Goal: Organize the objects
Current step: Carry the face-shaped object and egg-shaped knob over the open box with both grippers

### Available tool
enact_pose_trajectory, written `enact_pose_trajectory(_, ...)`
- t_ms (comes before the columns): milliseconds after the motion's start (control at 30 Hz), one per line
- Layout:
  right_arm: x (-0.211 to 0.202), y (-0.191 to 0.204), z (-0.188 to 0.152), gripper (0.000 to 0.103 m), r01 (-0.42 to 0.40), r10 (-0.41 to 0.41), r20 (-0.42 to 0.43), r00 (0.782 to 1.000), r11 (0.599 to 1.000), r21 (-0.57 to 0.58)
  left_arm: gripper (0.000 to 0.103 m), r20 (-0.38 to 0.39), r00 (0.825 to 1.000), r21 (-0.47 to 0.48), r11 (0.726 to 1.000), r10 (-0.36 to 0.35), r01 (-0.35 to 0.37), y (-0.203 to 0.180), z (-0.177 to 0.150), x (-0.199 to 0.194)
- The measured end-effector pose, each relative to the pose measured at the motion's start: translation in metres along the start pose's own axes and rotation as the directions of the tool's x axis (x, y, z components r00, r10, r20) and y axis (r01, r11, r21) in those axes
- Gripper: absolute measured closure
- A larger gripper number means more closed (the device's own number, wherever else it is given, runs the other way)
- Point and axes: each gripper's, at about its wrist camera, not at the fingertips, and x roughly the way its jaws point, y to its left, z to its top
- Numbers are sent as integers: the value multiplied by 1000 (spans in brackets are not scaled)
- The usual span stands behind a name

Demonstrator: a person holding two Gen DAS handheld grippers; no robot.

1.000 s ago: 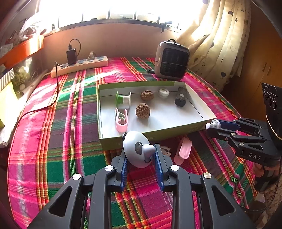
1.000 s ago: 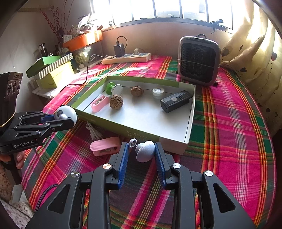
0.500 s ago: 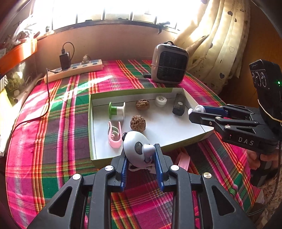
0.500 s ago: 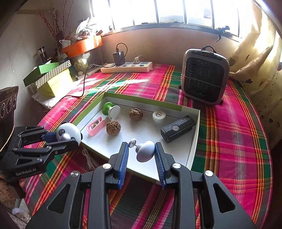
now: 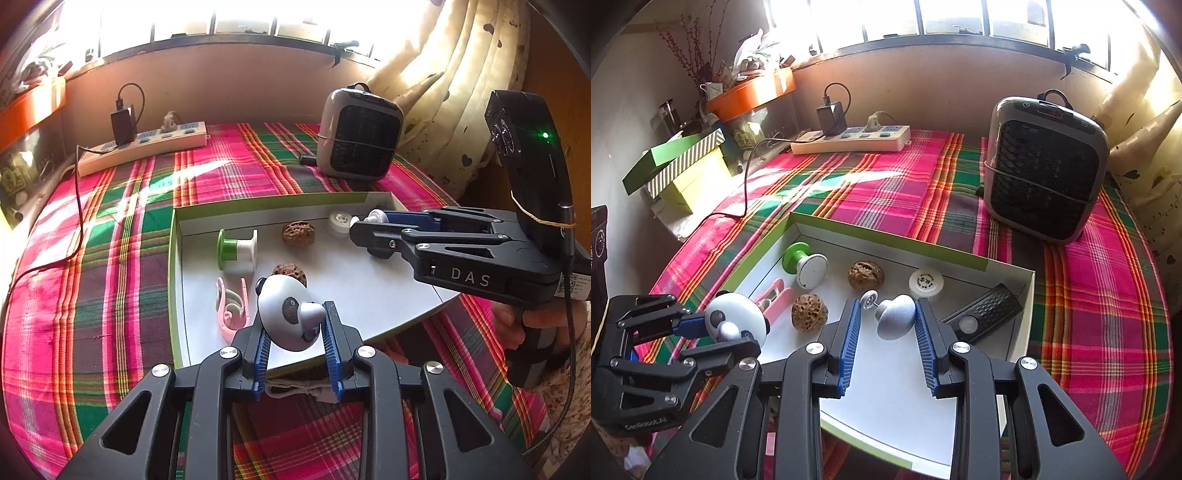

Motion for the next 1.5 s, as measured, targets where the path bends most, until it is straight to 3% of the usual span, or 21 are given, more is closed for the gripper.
enact_pose_trajectory(500,30,-4,8,72,-9,9,-56,998,1000,-2,78,-43,999,-6,1000,12,-12,6,-1,20)
enact_pose_trajectory(1500,44,-4,7,72,1,-2,-85,996,1000,-9,78,-69,997,-14,1000,23,-24,9,2,32)
